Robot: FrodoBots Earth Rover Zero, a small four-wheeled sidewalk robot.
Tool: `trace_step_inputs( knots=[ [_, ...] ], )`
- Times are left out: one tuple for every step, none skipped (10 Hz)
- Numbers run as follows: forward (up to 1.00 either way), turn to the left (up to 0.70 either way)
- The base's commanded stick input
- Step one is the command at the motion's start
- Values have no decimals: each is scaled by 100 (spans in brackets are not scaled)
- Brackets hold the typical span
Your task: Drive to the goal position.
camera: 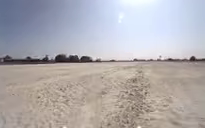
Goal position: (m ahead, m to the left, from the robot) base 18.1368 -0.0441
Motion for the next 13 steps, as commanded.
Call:
trace_step_inputs(
  knots=[
    [70,0],
    [70,0],
    [70,0],
    [70,0],
    [70,0],
    [70,16],
    [70,34],
    [70,35],
    [70,35],
    [70,20],
    [70,3],
    [70,0],
    [70,0]
  ],
)
